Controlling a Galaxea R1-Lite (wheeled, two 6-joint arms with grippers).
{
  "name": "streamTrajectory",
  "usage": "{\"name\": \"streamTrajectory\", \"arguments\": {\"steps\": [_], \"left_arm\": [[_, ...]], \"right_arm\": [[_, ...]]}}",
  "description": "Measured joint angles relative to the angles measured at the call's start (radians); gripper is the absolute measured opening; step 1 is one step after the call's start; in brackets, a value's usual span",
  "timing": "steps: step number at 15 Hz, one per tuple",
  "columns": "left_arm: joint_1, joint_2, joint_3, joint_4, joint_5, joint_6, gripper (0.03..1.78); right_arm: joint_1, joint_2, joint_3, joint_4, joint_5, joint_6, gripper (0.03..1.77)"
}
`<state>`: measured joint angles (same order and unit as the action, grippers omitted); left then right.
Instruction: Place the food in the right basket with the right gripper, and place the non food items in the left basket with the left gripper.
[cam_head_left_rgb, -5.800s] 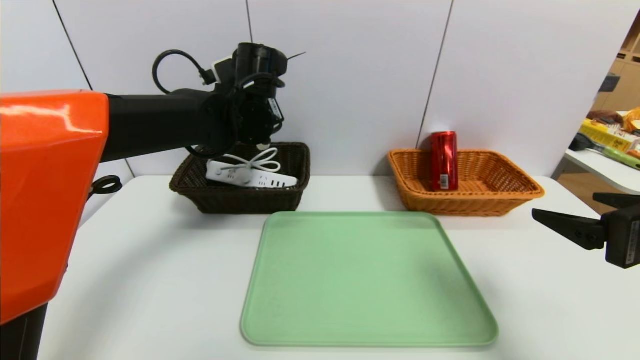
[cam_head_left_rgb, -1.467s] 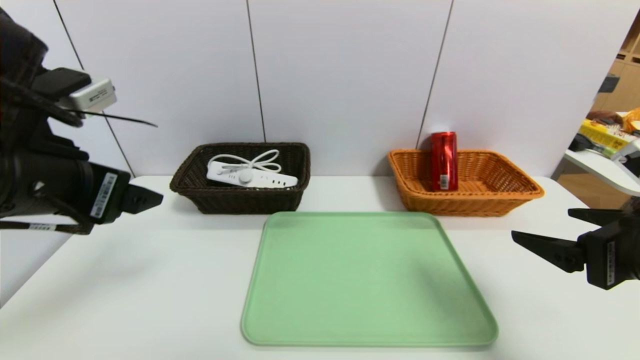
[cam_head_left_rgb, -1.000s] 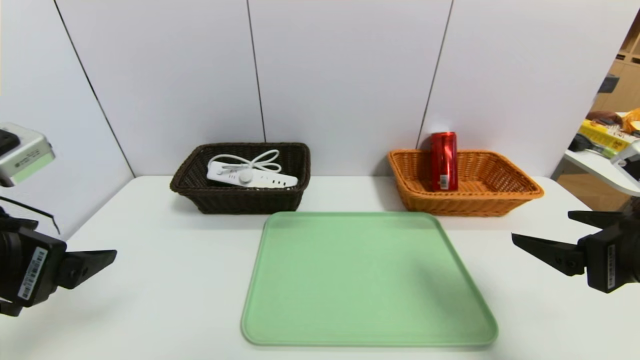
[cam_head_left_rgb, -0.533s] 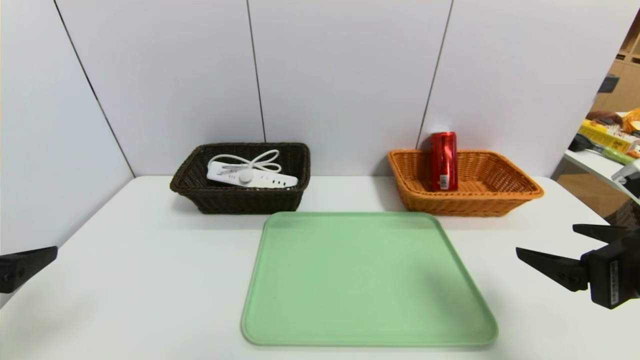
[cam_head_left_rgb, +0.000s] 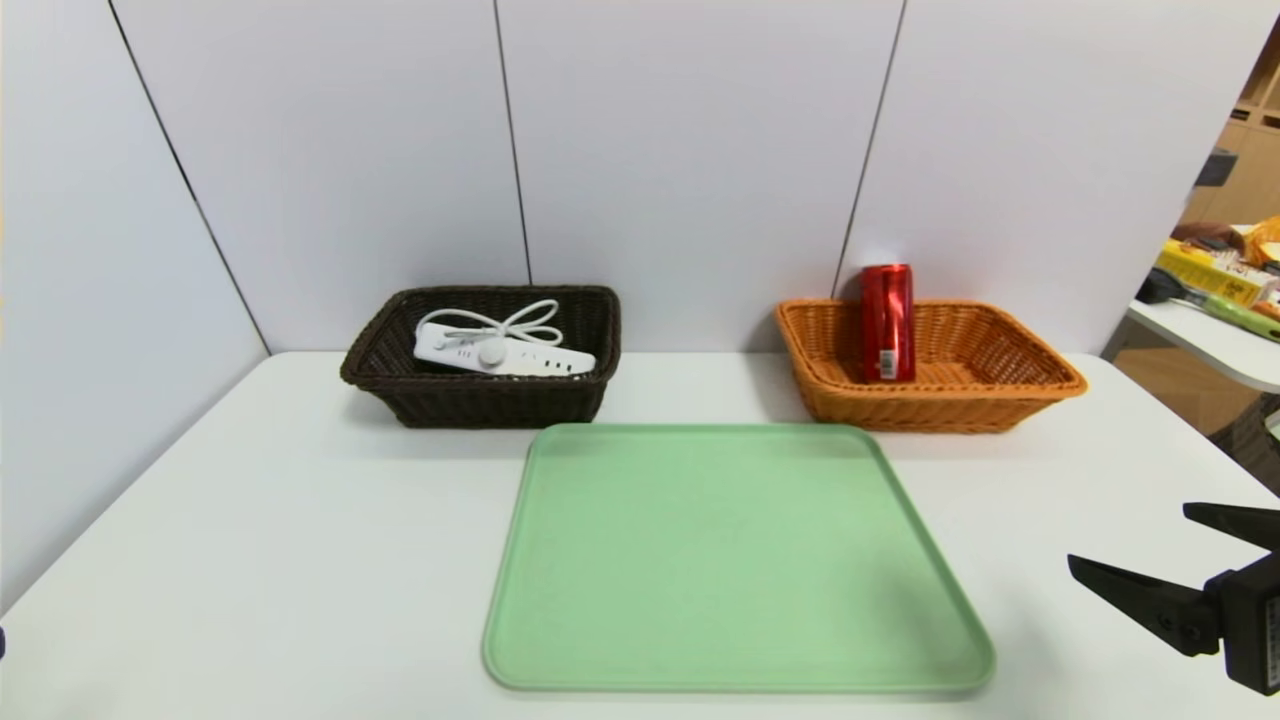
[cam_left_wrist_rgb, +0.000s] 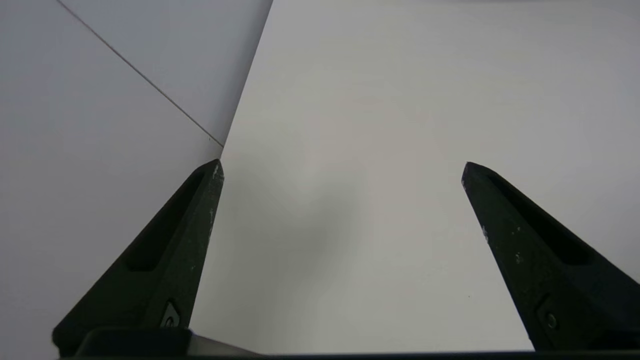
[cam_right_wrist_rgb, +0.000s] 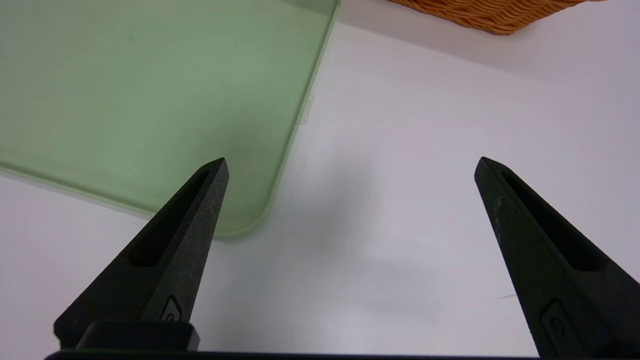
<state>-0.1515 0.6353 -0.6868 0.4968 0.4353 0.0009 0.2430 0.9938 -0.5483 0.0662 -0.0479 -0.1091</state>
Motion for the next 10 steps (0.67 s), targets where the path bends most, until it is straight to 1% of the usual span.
{"name": "streamTrajectory", "arguments": {"steps": [4, 7, 10], "left_arm": [[0.063, -0.087, 0.063, -0.005, -0.037, 0.019, 1.69], [0.097, -0.131, 0.084, -0.008, -0.037, 0.022, 1.69], [0.104, -0.175, 0.104, -0.014, -0.037, 0.045, 1.69]], "right_arm": [[-0.014, -0.036, 0.042, 0.001, 0.001, -0.012, 1.70], [-0.024, -0.050, 0.054, -0.003, 0.001, -0.012, 1.70], [-0.036, -0.076, 0.068, 0.001, 0.001, -0.014, 1.70]]}}
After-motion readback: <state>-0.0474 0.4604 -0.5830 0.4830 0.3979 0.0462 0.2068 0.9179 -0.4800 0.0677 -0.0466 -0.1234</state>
